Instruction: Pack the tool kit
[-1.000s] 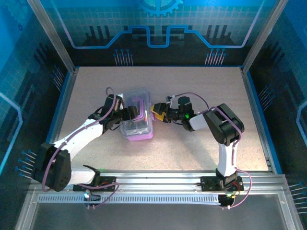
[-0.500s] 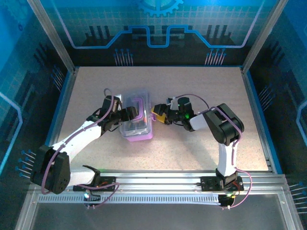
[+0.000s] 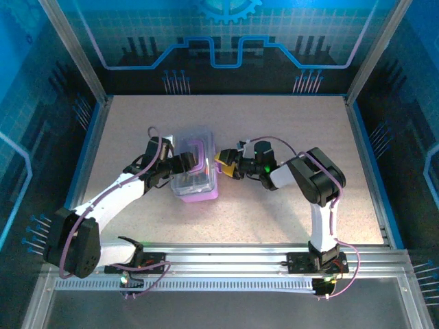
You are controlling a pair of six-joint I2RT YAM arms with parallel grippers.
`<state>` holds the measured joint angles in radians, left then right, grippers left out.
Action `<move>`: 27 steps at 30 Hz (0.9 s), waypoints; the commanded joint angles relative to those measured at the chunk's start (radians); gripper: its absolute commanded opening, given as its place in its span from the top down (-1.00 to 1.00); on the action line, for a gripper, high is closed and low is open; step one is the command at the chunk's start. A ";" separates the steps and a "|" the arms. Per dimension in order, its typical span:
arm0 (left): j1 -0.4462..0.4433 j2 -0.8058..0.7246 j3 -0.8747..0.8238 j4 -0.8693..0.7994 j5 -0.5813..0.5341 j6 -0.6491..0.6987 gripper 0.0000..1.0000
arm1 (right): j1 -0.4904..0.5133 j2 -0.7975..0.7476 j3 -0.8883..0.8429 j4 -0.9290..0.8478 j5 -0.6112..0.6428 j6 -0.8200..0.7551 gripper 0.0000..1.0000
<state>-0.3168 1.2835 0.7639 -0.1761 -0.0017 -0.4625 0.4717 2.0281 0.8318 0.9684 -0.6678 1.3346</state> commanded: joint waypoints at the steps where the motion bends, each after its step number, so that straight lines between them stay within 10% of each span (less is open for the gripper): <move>1: -0.002 0.042 -0.065 -0.232 0.069 -0.010 -0.17 | -0.010 0.018 -0.010 0.145 -0.054 0.052 -0.59; 15: -0.001 0.036 -0.062 -0.223 0.081 -0.012 -0.15 | -0.001 0.004 0.041 -0.161 -0.012 -0.123 -0.66; 27: -0.002 0.050 -0.062 -0.221 0.080 -0.005 -0.15 | 0.011 0.027 0.010 0.200 -0.061 0.105 -0.60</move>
<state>-0.3119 1.2827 0.7639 -0.1772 0.0055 -0.4625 0.4702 2.0800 0.8513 1.0603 -0.6994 1.4075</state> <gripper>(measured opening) 0.734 0.801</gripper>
